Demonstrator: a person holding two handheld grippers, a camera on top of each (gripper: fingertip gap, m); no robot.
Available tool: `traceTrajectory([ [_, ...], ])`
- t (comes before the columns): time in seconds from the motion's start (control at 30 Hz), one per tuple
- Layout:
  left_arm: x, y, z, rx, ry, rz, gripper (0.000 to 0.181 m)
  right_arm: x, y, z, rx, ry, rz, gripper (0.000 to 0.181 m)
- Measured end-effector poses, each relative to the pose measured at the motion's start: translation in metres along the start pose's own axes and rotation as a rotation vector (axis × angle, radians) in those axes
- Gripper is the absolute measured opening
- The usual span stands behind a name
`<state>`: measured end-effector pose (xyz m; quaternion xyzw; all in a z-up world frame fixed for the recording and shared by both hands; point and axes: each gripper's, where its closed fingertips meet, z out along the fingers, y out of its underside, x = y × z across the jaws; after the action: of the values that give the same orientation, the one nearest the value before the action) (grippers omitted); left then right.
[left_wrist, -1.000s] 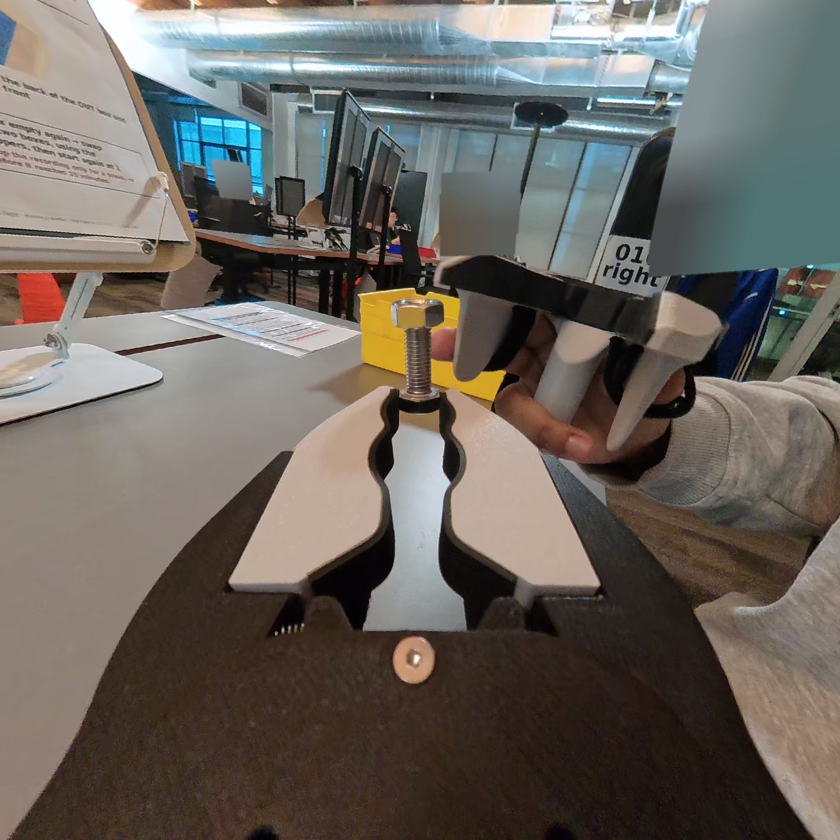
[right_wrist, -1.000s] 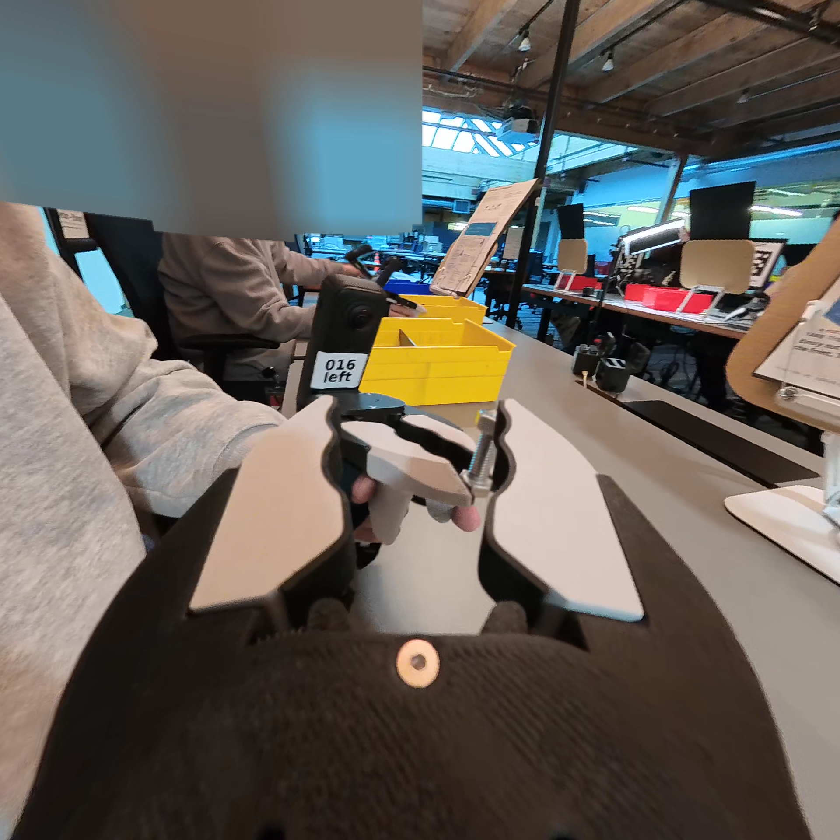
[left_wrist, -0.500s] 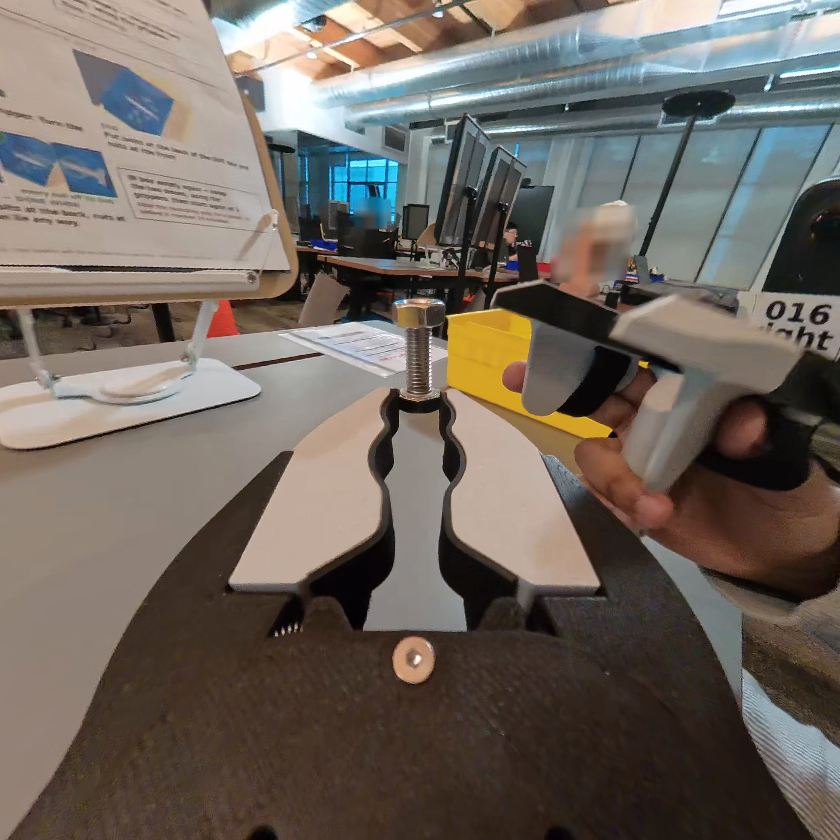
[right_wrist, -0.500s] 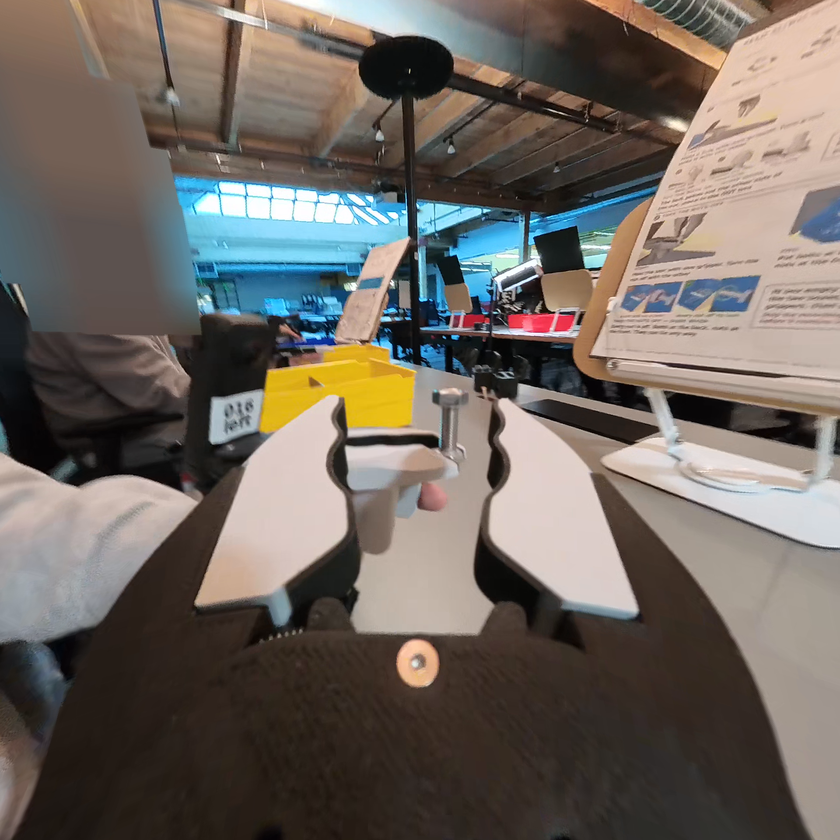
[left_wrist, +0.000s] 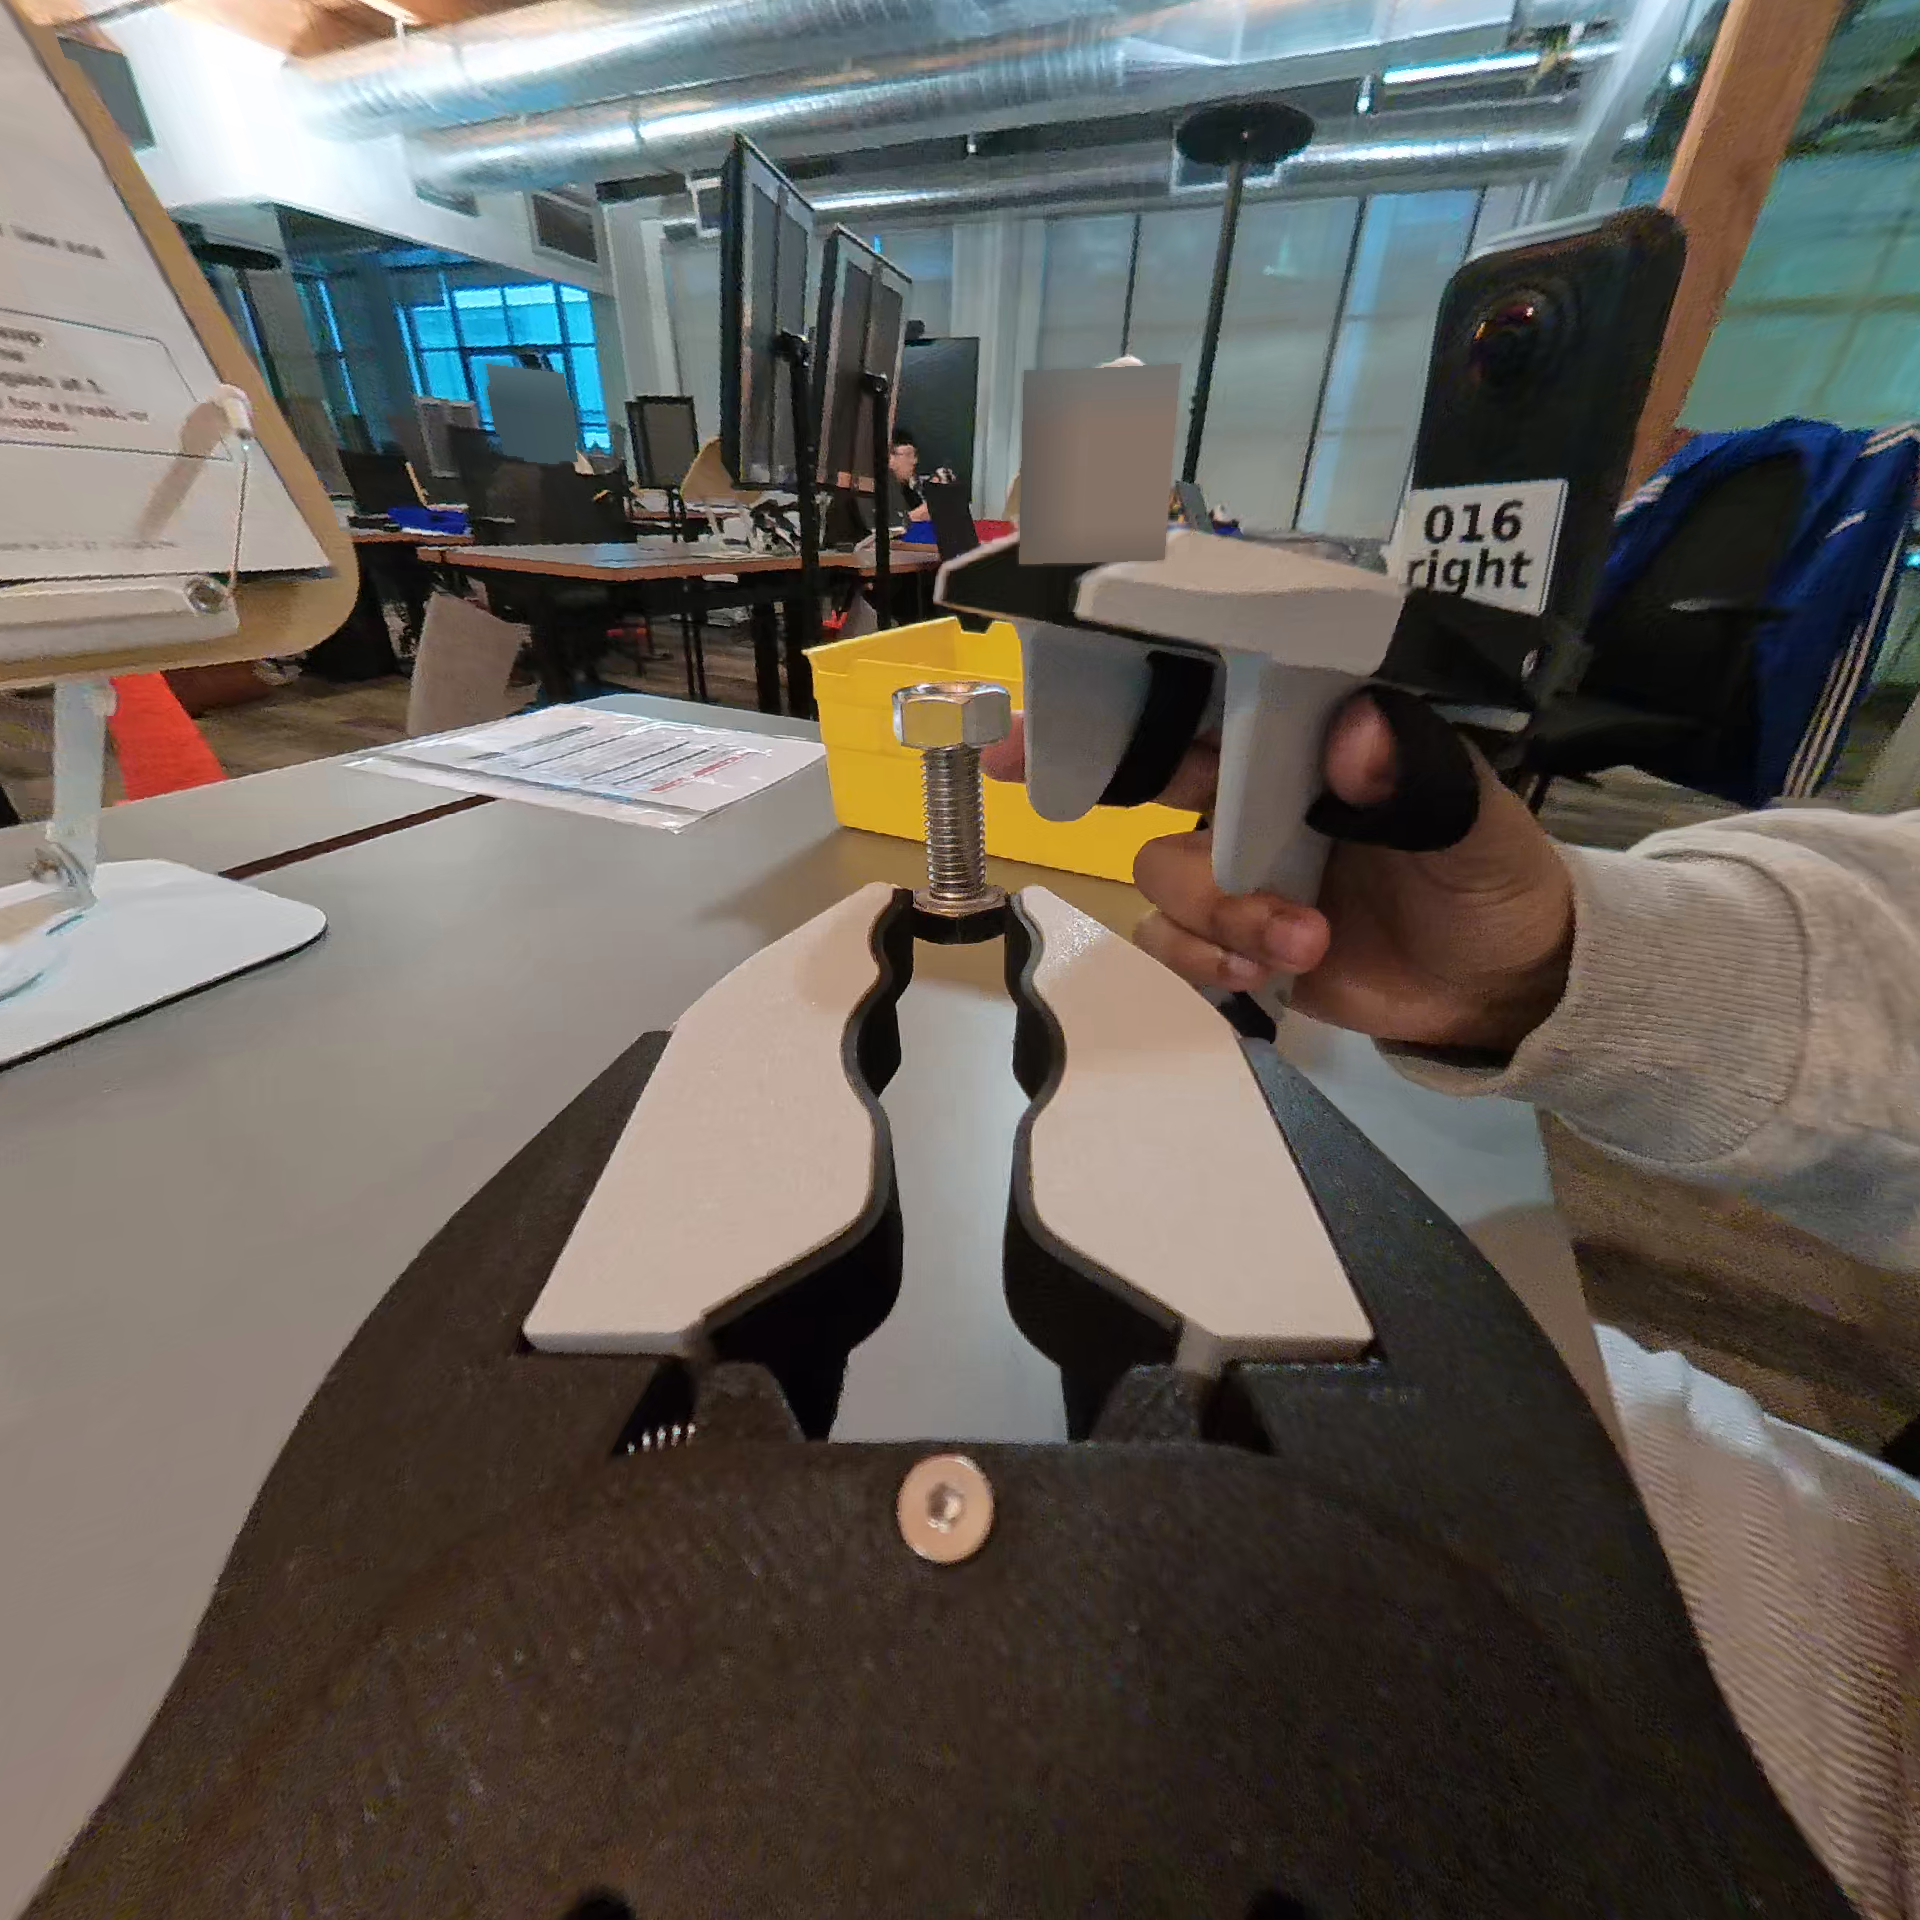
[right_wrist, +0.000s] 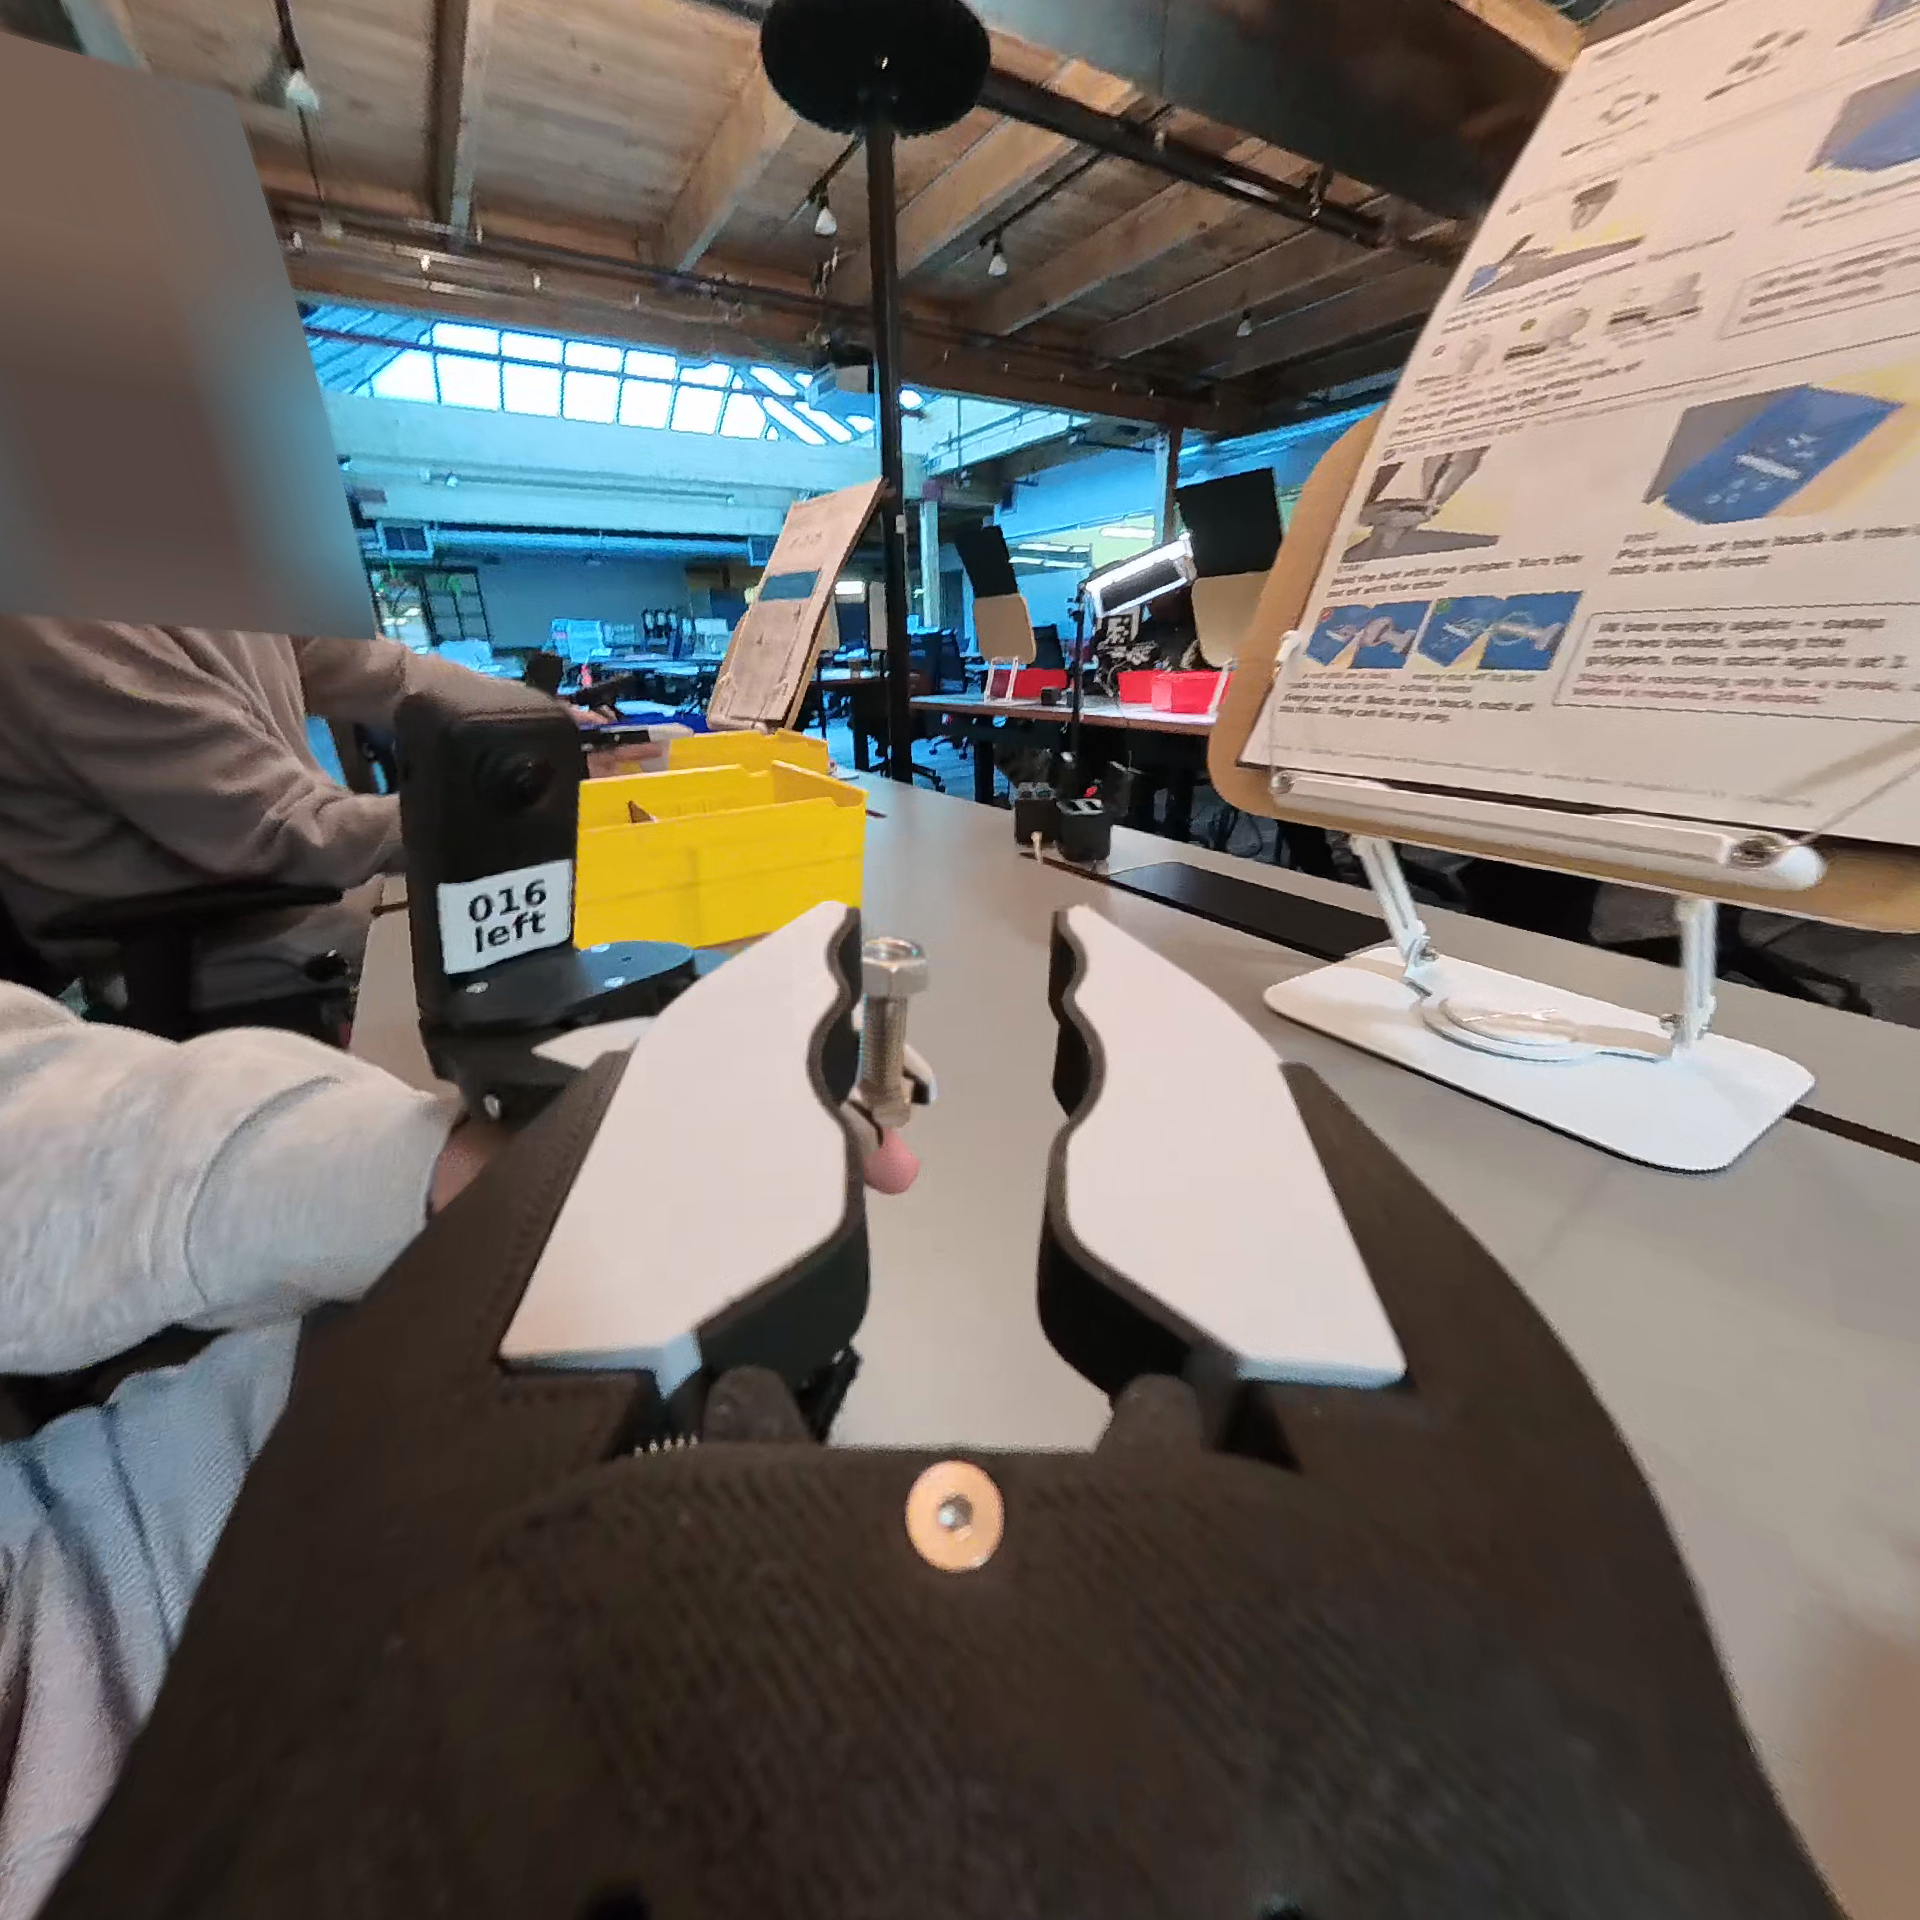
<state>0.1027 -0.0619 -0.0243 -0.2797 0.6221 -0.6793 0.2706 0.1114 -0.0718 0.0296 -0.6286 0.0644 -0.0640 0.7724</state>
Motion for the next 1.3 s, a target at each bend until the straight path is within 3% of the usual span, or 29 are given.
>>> traceTrajectory([
  [0.17,-0.009,-0.002,-0.017,0.002,-0.069,-0.029,0.019,-0.004,0.011,0.008,-0.04,-0.031,0.031,0.026],
  [0.37,-0.015,-0.002,-0.022,0.001,-0.087,-0.033,0.019,-0.015,0.024,0.018,-0.101,-0.112,0.038,0.03],
  [0.47,-0.017,-0.002,-0.026,0.001,-0.094,-0.048,0.019,-0.022,0.029,0.018,-0.118,-0.197,0.039,0.017],
  [0.57,-0.016,-0.003,-0.031,0.0,-0.086,-0.065,0.019,-0.021,0.028,0.021,-0.095,-0.219,0.123,0.018],
  [0.8,-0.006,-0.002,-0.029,-0.008,-0.017,-0.094,0.019,-0.029,0.017,0.027,-0.01,-0.186,0.109,0.039],
  [1.0,-0.001,0.001,-0.026,-0.018,-0.003,-0.094,0.019,-0.044,0.026,0.034,-0.029,-0.206,0.084,0.06],
  [1.3,0.005,0.002,-0.023,-0.025,0.005,-0.091,0.019,-0.058,0.027,0.036,-0.029,-0.244,0.098,0.07],
])
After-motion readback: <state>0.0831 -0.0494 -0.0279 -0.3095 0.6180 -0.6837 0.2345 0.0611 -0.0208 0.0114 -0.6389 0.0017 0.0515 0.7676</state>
